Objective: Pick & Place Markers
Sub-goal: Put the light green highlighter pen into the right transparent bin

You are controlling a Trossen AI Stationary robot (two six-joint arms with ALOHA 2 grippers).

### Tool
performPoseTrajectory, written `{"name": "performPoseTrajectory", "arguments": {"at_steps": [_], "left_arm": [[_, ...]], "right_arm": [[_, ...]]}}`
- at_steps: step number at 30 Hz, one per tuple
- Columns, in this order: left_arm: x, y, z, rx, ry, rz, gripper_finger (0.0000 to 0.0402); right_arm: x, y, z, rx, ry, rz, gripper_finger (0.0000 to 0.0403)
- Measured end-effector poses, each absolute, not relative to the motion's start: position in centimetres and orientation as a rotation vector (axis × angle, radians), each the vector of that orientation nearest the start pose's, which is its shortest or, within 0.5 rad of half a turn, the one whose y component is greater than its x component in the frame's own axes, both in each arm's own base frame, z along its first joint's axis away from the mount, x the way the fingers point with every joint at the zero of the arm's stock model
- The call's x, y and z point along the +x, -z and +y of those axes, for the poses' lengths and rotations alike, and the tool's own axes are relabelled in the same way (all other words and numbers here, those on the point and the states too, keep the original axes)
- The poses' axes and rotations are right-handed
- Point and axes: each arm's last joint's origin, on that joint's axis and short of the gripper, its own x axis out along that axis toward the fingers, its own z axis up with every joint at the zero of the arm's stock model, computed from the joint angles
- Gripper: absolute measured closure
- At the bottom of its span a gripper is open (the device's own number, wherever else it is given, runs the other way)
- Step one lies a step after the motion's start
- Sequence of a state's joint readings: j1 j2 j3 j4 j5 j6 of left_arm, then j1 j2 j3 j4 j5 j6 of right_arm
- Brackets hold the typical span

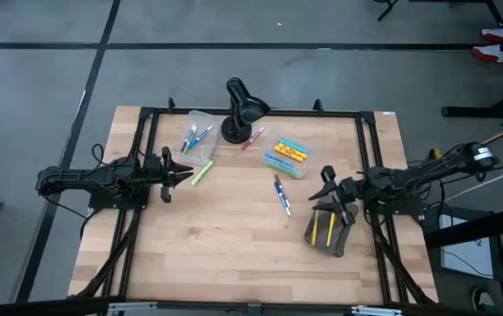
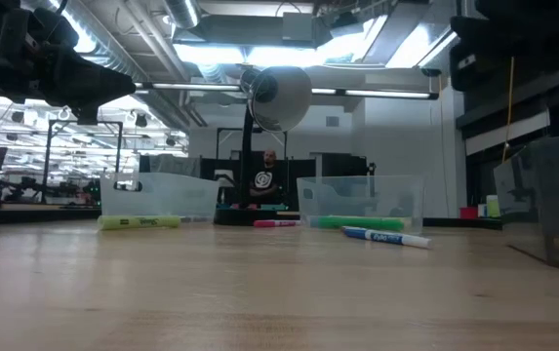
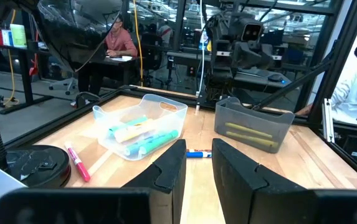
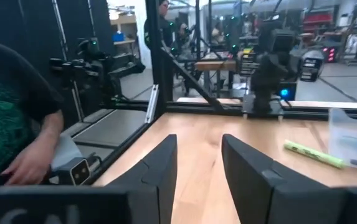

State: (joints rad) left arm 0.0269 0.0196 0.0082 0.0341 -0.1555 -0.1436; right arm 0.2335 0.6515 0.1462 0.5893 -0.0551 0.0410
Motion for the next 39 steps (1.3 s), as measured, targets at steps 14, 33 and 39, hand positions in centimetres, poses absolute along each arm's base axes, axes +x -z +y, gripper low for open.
{"name": "performPoseTrajectory", "arguments": {"at_steps": [14, 33, 39], "left_arm": [[9.8, -16.8, 0.7, -0.145, -0.180, -0.036, 0.0329], [9.8, -16.8, 0.7, -0.145, -0.162, -0.033, 0.0329], [9.8, -16.9, 0.7, -0.171, -0.160, -0.044, 0.0329]], "right_arm": [[11.5, -19.4, 1.8, -0.081, -0.278, -0.099, 0.0276], [9.8, -17.8, 1.0, -0.177, -0.223, -0.150, 0.0276], [9.7, -17.7, 0.8, -0.227, -0.196, -0.146, 0.0276]]}}
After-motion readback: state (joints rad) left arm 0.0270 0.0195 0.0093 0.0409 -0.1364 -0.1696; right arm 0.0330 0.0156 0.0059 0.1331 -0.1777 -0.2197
